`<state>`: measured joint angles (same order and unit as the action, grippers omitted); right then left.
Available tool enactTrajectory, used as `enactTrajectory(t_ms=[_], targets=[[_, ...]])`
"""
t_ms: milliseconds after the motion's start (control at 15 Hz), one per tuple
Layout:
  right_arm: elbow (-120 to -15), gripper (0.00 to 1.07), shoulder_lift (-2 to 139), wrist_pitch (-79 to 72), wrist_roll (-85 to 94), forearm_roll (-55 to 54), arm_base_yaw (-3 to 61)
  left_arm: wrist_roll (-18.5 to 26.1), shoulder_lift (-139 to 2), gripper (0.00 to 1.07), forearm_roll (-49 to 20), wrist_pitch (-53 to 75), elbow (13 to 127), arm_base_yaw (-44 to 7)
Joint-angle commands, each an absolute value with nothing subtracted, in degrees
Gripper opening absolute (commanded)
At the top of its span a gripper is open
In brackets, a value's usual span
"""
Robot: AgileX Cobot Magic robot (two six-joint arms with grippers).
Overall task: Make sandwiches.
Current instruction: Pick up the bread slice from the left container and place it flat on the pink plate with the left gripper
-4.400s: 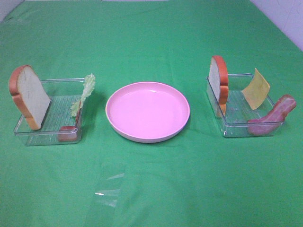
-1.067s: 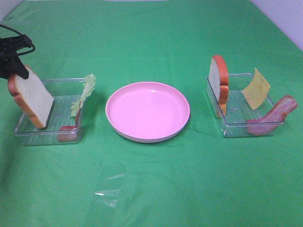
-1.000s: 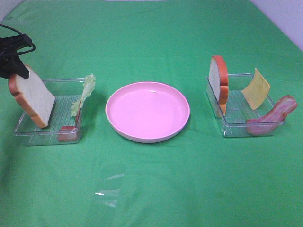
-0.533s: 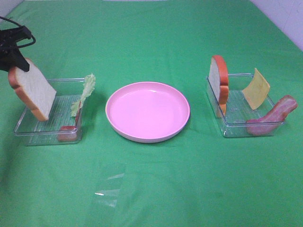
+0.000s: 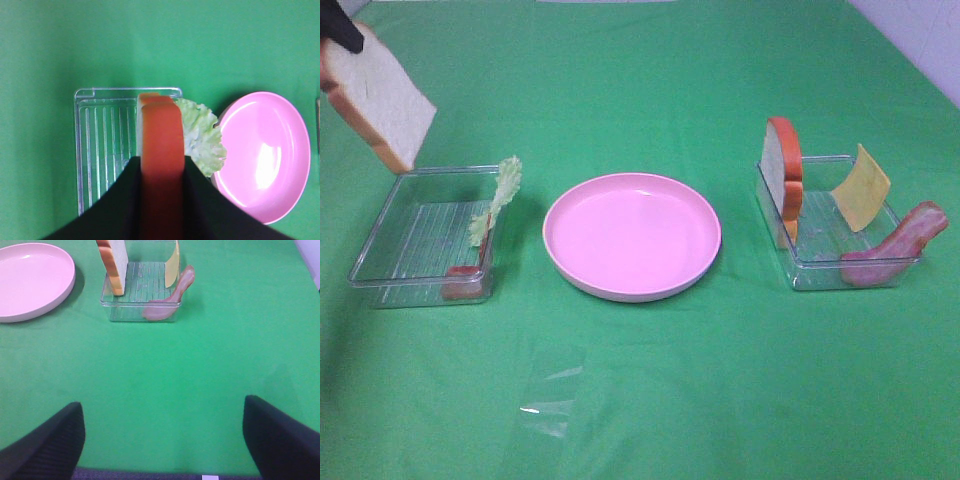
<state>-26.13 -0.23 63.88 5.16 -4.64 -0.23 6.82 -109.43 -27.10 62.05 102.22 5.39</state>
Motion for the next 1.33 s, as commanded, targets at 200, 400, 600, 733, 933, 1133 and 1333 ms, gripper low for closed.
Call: enactTrajectory(t_ms=[200,400,600,733,933,1133,1333], targets=[[-26.0,0.85,-1.7,63.3,4.9,-4.7,-0.6,6.0,-107.3,0.09,-30.0,63.3,107.2,5.1],[-26.0,0.85,-1.7,63.3,4.9,-4.7,-0.6,6.8,-107.3,0.09,-36.5,61.5,107.2,4.5],[-26.0,0.85,-1.7,63.3,4.9,-4.8,-0.6,6.8,-107.5,0.09,-38.2,58.5,107.2,-0.6],[-26.0,0.85,-1.7,63.3,4.9,-4.8,-0.6,6.7,-108.3,0.09,-38.6,56.4,107.2,-4.2],[-26.0,0.85,-1.7,63.3,4.9,-4.8,-0.6,6.5,-112.7,0.09,-41.8,51.9,107.2,-13.6],[-26.0,0.85,-1.7,63.3,4.9,-4.8,-0.6,6.5,-116.6,0.09,-43.5,50.4,107.2,-18.0],[-26.0,0.85,-1.7,63.3,4.9,-4.8,-0.6,6.4,-120.7,0.09,-43.9,50.3,107.2,-21.4]])
